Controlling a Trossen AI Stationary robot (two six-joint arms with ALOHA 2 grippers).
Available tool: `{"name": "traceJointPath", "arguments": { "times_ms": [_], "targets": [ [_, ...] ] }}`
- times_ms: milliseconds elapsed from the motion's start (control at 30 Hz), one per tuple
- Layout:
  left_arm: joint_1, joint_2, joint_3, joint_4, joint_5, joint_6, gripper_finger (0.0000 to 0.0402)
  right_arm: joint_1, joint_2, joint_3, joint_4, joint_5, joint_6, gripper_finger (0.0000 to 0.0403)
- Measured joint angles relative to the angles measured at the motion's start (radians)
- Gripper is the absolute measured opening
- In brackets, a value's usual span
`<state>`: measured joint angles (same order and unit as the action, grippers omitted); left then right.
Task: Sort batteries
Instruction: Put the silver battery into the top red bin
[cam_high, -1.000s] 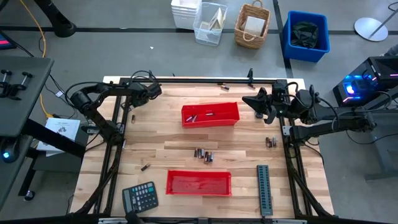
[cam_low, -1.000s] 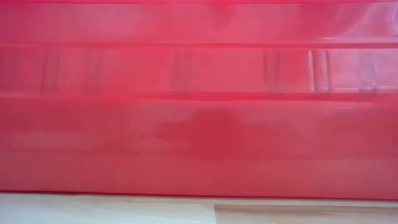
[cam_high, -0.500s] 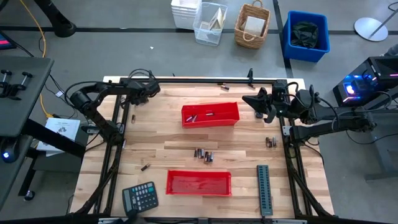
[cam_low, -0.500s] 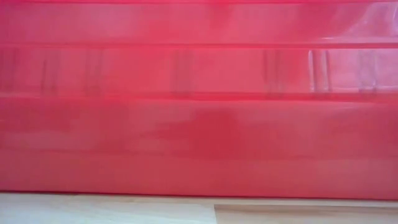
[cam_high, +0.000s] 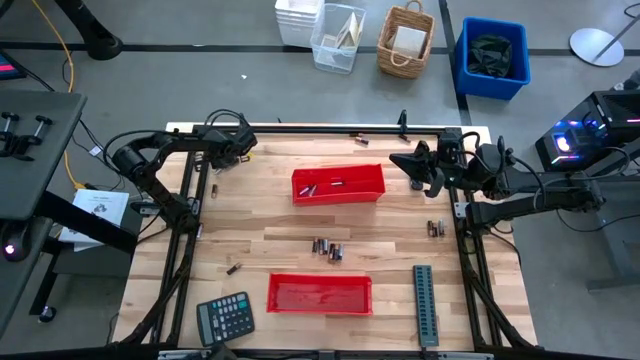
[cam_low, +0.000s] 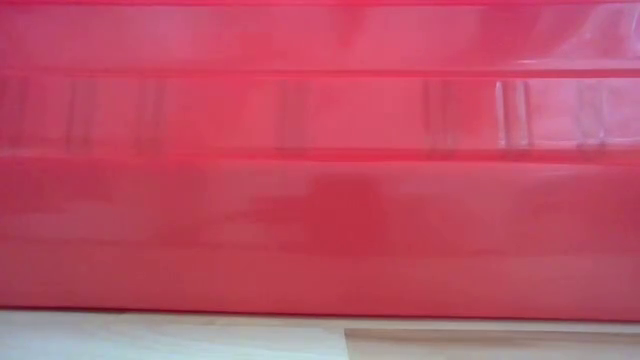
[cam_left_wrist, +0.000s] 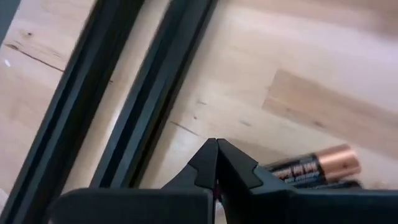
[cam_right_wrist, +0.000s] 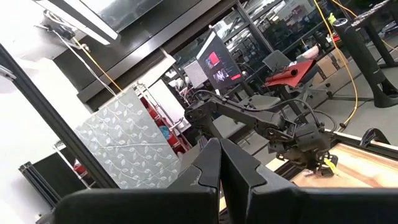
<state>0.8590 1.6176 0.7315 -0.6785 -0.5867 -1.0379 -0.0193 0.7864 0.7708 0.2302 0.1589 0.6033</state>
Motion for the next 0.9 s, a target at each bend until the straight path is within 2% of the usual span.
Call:
{"name": "traceJointPath", "arguments": {
  "times_ms": [267,533,900],
  "targets": [
    [-0.027,0.0,0.0,-0.058,0.019,0.019,0.0,0.0,0.0,0.0,0.0,0.0,0.0,0.0],
    [-0.132,0.0,0.0,-0.118,0.024,0.106,0.0,0.0,0.0,0.0,0.0,0.0,-0.001,0.0],
    [-0.32,0.0,0.0,-0.184,0.06,0.134,0.0,0.0,0.0,0.0,0.0,0.0,-0.028,0.0]
  ]
}}
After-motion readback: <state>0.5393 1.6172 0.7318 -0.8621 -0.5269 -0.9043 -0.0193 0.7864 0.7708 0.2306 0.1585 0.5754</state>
